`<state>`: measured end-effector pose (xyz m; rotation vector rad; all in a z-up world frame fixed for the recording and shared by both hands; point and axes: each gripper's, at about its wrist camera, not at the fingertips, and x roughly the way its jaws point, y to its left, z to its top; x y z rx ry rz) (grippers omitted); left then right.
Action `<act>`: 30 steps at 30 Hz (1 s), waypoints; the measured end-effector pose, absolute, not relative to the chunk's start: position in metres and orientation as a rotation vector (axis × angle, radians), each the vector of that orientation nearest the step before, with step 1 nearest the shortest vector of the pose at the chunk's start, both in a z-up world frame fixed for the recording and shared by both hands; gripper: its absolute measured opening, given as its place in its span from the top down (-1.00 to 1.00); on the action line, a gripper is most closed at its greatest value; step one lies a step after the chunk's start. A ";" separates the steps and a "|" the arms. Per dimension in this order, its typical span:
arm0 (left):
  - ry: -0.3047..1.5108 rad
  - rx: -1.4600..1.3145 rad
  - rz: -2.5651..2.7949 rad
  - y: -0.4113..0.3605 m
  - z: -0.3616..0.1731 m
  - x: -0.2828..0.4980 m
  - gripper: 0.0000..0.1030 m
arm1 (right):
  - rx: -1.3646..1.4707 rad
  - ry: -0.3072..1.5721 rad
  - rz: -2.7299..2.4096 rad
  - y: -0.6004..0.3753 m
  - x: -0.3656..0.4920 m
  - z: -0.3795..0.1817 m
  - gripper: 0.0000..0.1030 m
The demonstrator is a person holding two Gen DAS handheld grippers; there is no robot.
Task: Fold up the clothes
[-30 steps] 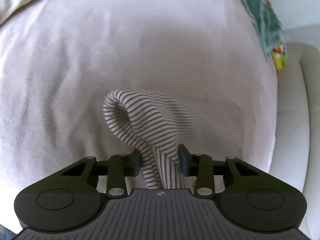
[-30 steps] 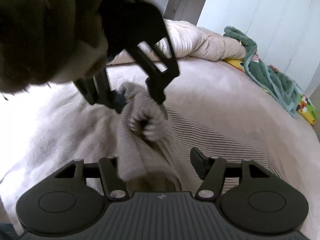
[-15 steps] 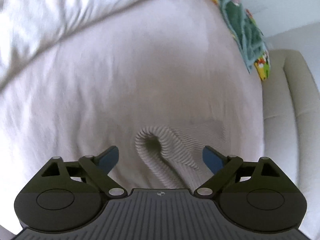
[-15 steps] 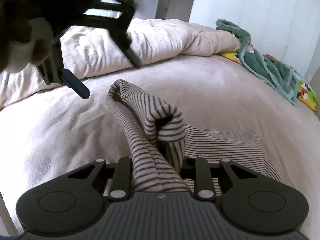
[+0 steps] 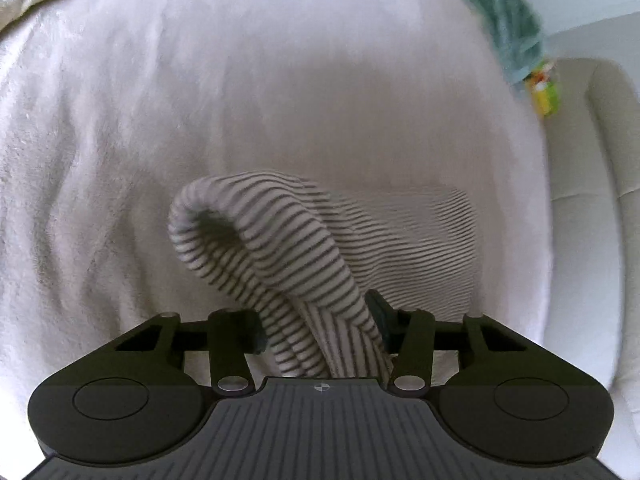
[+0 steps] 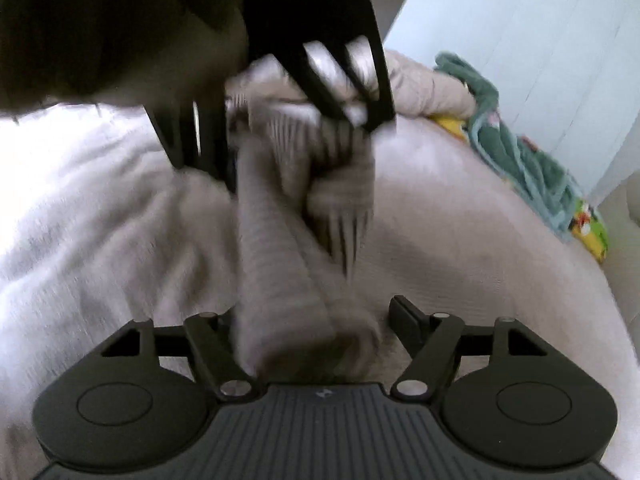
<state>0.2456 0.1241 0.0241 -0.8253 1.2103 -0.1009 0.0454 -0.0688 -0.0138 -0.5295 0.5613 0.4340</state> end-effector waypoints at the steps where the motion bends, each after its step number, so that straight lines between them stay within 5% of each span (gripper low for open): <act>1: 1.186 -0.843 -0.103 0.127 0.028 0.240 -0.17 | -0.496 0.568 0.438 -0.074 0.047 -0.009 -0.13; 3: 1.128 -0.877 -0.054 0.141 0.038 0.221 -0.55 | -0.428 0.580 0.447 -0.084 0.052 0.000 0.25; 4: 1.101 -0.894 -0.018 0.149 0.043 0.211 -0.80 | -0.385 0.589 0.454 -0.088 0.054 0.006 0.30; 5: 1.088 -0.911 0.005 0.155 0.044 0.204 -0.83 | -0.361 0.595 0.459 -0.091 0.057 0.012 0.33; 11: 1.182 -1.083 -0.057 0.165 0.014 0.205 -0.87 | -0.366 0.595 0.494 -0.095 0.062 0.019 0.40; 16: 1.319 -0.932 0.002 0.123 -0.019 0.249 -0.87 | -0.420 0.576 0.501 -0.091 0.056 0.014 0.39; 18: 1.327 -0.859 -0.006 0.114 -0.018 0.253 -0.82 | -0.457 0.553 0.476 -0.085 0.052 0.008 0.10; 20: 1.296 -0.900 -0.005 0.125 -0.013 0.244 -0.38 | -0.486 0.537 0.457 -0.080 0.051 0.001 -0.17; 22: 1.264 -0.941 -0.003 0.135 -0.009 0.234 -0.34 | -0.505 0.526 0.446 -0.076 0.052 -0.005 -0.17; 25: 1.216 -1.001 -0.002 0.152 -0.002 0.220 -0.54 | -0.361 0.589 0.469 -0.084 0.063 0.008 0.24; 27: 1.183 -1.041 0.000 0.163 0.003 0.211 -0.84 | -0.240 0.648 0.474 -0.092 0.073 0.018 0.29; 30: 1.132 -1.100 0.002 0.179 0.010 0.197 -0.86 | -0.057 0.741 0.462 -0.108 0.090 0.032 0.30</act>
